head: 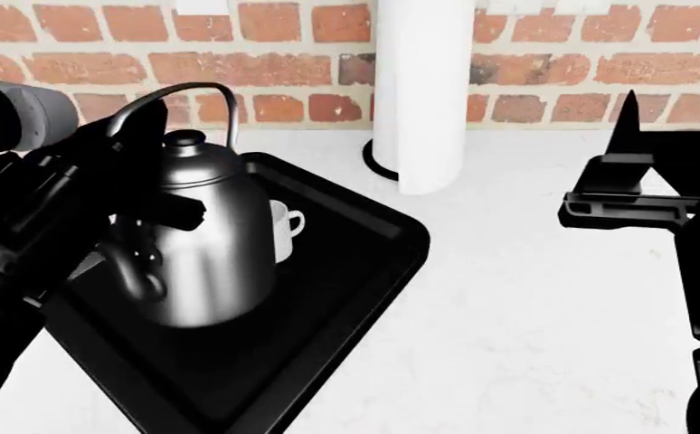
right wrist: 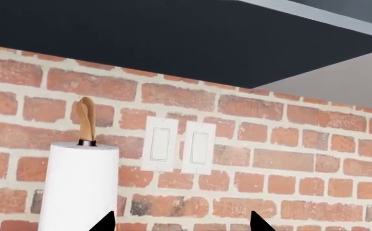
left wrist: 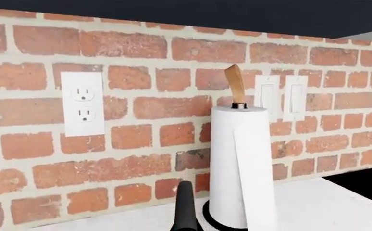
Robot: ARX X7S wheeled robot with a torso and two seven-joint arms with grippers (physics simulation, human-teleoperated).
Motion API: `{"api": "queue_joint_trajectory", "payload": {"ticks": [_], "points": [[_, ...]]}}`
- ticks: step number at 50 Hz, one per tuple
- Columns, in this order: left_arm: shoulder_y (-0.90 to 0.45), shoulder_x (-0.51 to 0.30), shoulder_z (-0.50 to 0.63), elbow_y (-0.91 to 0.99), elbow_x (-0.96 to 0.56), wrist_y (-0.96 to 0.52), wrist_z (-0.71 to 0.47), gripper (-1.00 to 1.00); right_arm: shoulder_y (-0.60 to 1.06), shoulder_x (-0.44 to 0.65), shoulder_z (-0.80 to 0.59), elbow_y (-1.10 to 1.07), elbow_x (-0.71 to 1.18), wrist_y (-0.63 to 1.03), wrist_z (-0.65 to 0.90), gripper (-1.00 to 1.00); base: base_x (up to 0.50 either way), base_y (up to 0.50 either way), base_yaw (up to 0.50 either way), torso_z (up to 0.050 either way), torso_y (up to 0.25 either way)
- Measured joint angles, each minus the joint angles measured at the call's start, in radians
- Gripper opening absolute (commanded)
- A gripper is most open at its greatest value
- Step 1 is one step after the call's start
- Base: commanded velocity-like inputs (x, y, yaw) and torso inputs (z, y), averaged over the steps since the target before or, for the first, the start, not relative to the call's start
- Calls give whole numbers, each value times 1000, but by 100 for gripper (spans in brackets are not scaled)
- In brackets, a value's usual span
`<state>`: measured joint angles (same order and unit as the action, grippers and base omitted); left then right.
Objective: Pick the kettle from the counter and place it on the tray. Then pick the mug from the cabinet and place it on the tray. Then close the cabinet doors.
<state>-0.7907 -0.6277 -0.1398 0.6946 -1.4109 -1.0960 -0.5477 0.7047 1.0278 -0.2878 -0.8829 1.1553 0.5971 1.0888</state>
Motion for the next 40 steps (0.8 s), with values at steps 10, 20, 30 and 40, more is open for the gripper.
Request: {"api": "queue_joint_trajectory", "payload": {"ticks": [10, 20, 30, 40], "points": [[41, 4, 5, 2, 38, 16, 30, -100, 5, -7, -7, 4, -4, 4, -2, 100, 0, 0, 0, 0, 0], [84, 6, 10, 4, 71, 33, 58, -100, 14, -15, -16, 8, -6, 12, -3, 100, 0, 0, 0, 1, 1], [111, 6, 14, 5, 88, 44, 75, -100, 18, -22, -22, 11, -10, 15, -5, 100, 0, 0, 0, 0, 1], [131, 5, 21, 2, 103, 53, 91, -100, 22, -29, -28, 16, -14, 18, -8, 100, 0, 0, 0, 0, 0]]}}
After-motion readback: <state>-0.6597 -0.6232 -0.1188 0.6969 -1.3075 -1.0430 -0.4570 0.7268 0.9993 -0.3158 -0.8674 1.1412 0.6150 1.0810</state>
